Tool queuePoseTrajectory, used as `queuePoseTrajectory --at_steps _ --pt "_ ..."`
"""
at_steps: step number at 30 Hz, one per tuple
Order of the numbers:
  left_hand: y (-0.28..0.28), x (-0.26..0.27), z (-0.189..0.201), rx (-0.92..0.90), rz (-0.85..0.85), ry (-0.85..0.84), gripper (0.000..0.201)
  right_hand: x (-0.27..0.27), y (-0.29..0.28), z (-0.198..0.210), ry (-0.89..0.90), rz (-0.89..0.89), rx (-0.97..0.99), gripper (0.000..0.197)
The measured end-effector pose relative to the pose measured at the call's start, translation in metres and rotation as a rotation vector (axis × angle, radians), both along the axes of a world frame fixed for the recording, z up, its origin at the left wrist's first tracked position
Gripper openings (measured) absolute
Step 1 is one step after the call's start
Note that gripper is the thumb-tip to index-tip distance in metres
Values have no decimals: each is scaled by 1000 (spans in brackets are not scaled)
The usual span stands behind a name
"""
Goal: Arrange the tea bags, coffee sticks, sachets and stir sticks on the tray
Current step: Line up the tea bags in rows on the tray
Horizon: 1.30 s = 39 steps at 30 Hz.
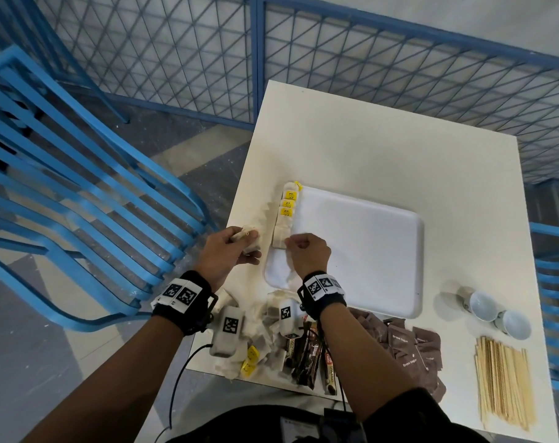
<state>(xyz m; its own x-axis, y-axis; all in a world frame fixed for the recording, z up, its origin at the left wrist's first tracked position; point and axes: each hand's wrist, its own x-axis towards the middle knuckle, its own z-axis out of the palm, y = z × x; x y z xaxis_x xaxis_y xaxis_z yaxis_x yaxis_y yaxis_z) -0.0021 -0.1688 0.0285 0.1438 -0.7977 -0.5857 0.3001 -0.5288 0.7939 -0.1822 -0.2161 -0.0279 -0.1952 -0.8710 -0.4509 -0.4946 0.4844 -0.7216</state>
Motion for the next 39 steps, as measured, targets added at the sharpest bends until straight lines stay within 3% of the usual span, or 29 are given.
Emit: queuePoseTrajectory --at_steps 4,25,30,35,39 --pt "1 0 2 -3 5 -7 14 4 -1 2 4 1 15 7" --pt "2 -1 5 -22 -12 -6 15 5 -5 5 14 -4 37 12" --pt "0 -3 9 -26 -19 -14 13 2 -2 17 -10 -68 -74 16" --pt "-1 -4 13 -28 -47 -30 14 22 -5 57 -283 257 -137 5" --pt "1 -4 17 -43 -72 -55 12 24 -9 76 -281 442 -162 5"
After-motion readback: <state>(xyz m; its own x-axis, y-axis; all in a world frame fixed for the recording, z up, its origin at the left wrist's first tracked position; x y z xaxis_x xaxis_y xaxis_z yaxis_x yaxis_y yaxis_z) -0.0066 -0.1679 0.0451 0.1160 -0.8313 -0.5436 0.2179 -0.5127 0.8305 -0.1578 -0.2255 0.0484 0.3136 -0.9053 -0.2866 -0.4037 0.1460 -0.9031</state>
